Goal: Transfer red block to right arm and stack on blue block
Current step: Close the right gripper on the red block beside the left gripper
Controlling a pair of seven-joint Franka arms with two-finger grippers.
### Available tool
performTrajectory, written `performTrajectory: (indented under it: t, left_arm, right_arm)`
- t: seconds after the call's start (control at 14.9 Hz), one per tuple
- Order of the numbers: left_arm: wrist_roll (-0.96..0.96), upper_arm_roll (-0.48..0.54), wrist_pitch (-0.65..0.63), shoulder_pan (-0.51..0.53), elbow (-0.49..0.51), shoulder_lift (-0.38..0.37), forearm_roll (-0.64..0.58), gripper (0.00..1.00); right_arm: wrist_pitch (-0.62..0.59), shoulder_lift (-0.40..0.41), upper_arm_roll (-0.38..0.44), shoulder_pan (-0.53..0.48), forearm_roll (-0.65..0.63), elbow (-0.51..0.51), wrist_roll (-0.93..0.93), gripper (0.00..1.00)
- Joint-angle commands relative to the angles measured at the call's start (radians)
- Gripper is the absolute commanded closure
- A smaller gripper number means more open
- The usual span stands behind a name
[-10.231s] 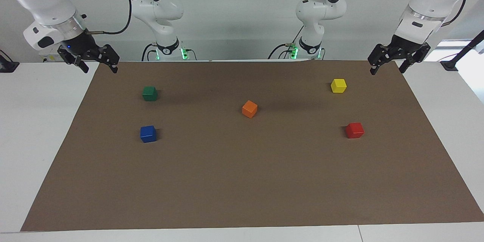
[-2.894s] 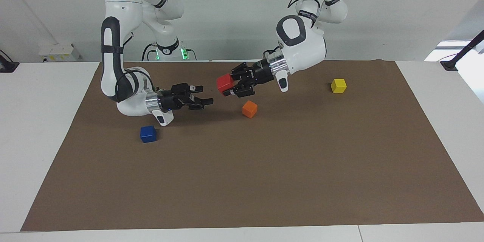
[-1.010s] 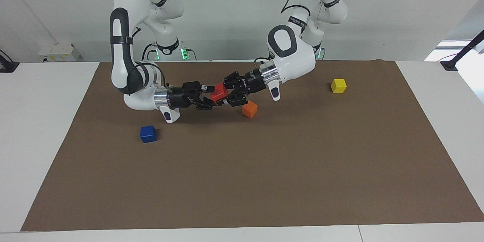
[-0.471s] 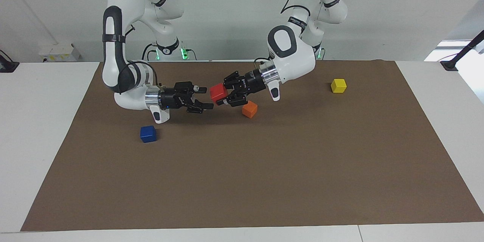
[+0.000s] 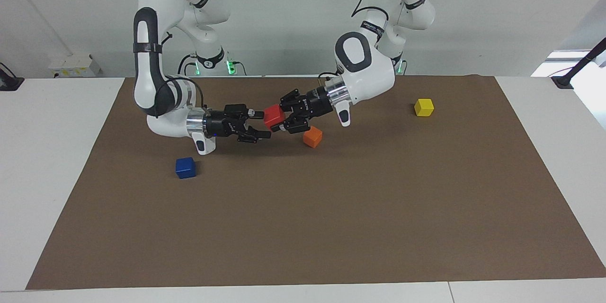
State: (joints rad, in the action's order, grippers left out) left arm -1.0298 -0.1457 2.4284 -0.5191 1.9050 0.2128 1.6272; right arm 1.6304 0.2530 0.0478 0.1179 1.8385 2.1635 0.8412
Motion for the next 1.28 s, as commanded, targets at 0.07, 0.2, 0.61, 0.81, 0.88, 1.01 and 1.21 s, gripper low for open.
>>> performTrajectory:
  t: [0.07, 0.2, 0.61, 0.81, 0.88, 1.01, 1.21]
  left_arm:
    - [0.020, 0.003, -0.015, -0.001, -0.014, 0.011, 0.016, 1.00]
    - [0.020, 0.003, -0.017, -0.001, -0.012, 0.011, 0.016, 1.00]
    - [0.019, 0.005, -0.018, 0.001, -0.014, 0.011, 0.016, 1.00]
    - [0.019, 0.005, -0.018, 0.001, -0.015, 0.011, 0.016, 1.00]
    - [0.019, 0.005, -0.017, 0.001, -0.015, 0.011, 0.016, 1.00]
    - [0.019, 0.005, -0.015, 0.001, -0.014, 0.011, 0.016, 1.00]
    - [0.019, 0.005, -0.012, 0.001, -0.015, 0.011, 0.017, 1.00]
  right_arm:
    - [0.022, -0.023, -0.003, 0.005, 0.008, 0.021, 0.024, 0.00]
    - [0.022, -0.023, -0.005, 0.005, 0.015, 0.021, 0.021, 0.00]
    - [0.025, -0.023, -0.005, 0.006, 0.016, 0.019, 0.013, 0.43]
    - [0.029, -0.021, -0.005, 0.008, 0.016, 0.019, 0.012, 0.53]
    - [0.031, -0.021, -0.005, 0.017, 0.018, 0.018, 0.007, 0.53]
    - [0.035, -0.021, -0.005, 0.019, 0.018, 0.018, 0.004, 0.53]
    - [0.037, -0.021, -0.005, 0.020, 0.031, 0.018, 0.004, 0.53]
